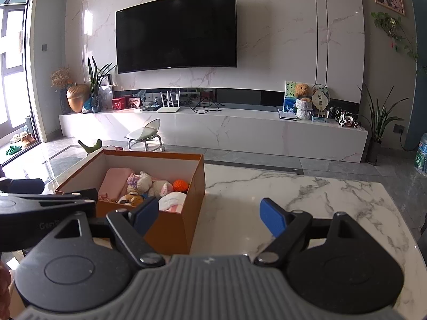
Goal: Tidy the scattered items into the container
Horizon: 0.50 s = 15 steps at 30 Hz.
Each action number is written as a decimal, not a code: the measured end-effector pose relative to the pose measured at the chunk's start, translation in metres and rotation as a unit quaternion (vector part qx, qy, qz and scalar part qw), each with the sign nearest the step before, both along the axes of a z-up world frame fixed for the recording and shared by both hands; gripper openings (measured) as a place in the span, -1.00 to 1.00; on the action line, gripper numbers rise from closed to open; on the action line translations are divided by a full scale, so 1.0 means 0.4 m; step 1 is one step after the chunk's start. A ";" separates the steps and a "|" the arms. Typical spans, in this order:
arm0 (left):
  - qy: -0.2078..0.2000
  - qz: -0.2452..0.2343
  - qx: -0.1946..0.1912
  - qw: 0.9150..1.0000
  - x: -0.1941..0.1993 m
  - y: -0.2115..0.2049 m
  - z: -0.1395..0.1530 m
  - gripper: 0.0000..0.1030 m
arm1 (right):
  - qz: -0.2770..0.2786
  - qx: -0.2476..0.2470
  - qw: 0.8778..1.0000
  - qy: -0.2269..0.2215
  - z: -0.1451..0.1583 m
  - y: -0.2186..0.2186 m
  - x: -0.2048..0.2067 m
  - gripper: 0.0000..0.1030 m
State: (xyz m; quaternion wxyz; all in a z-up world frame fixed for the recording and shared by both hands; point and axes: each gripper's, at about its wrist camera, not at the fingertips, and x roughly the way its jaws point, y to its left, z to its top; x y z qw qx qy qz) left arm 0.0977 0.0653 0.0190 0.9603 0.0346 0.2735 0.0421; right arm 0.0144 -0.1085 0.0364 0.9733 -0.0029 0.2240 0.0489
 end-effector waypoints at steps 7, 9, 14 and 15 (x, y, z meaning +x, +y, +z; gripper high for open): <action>0.009 -0.001 -0.001 1.000 0.006 -0.002 -0.009 0.74 | -0.002 0.001 1.000 0.011 -0.010 0.000 0.011 0.64; 0.010 -0.001 -0.002 1.000 0.006 -0.002 -0.009 0.74 | -0.002 0.000 1.000 0.012 -0.009 0.001 0.012 0.64; 0.014 0.000 0.000 1.000 0.011 -0.001 -0.008 0.74 | -0.002 -0.002 1.000 0.017 -0.009 0.001 0.013 0.64; 0.015 0.000 0.000 1.000 0.011 0.000 -0.008 0.74 | -0.002 -0.002 1.000 0.018 -0.010 0.001 0.014 0.64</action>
